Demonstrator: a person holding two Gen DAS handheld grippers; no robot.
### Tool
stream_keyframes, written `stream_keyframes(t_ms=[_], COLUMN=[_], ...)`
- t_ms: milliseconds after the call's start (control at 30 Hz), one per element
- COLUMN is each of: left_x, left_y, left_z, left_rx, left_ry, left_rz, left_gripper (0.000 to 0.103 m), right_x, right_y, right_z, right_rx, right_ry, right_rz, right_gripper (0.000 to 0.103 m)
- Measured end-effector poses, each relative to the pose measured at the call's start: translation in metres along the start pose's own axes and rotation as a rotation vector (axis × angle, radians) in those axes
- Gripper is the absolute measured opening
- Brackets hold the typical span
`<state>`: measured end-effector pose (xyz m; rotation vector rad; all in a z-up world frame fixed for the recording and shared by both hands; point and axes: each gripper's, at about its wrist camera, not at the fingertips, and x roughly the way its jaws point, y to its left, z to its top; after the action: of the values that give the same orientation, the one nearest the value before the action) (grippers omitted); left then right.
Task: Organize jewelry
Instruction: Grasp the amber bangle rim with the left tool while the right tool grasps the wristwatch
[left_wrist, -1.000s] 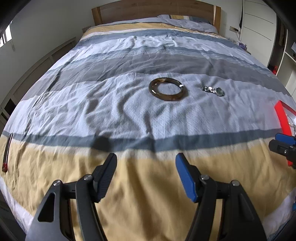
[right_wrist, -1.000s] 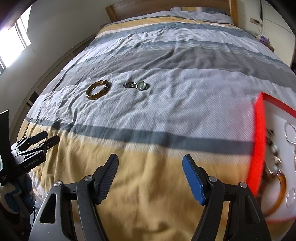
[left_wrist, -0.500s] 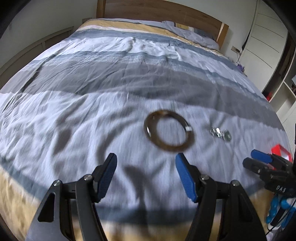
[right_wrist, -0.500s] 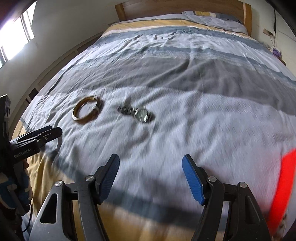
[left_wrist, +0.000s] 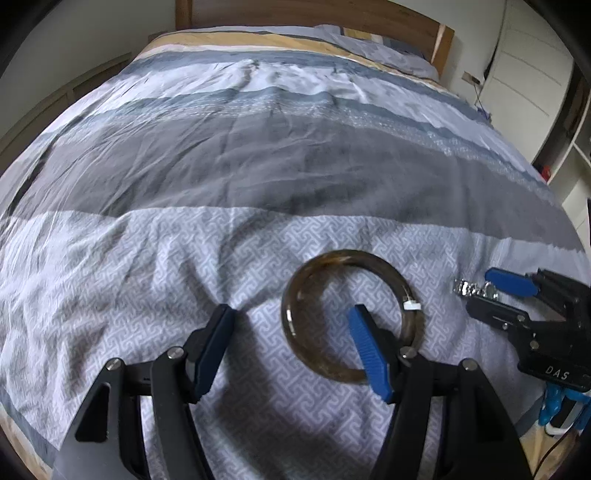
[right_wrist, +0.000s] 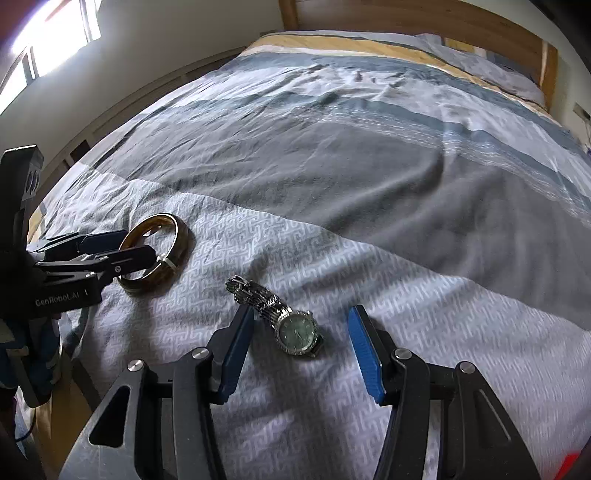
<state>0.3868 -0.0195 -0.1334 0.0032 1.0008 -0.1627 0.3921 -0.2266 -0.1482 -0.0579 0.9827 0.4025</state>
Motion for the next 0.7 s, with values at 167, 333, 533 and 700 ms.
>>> stream_keyframes(t_ms=[167,333,533,700], left_x=[0.002,-0.002,-0.014,-0.031], left_y=[-0.007,-0.015,-0.016,-0.025], left_z=[-0.004,-0.007,-0.011,-0.019], left_rx=[0.033,0.072,0.054,0.075], left_ry=[-0.013,-0.029,-0.047,-0.066], left_rz=[0.015,0.015,-0.005,-0.020], left_gripper=[0.059,0.038,0.009,0.009], right_x=[0.001,-0.003,-0.019,-0.043], right_y=[0.003,0.013,0.020,0.023], right_z=[-0.008,-0.013,-0.025,-0.037], right_rx=[-0.024,-0.054,-0.031,-0.009], right_ry=[-0.001,-0.003,-0.047,-0.081], right_rz=[0.012,0.018,0.025,0.035], right_gripper=[0.036,0.025,0.024,0.024])
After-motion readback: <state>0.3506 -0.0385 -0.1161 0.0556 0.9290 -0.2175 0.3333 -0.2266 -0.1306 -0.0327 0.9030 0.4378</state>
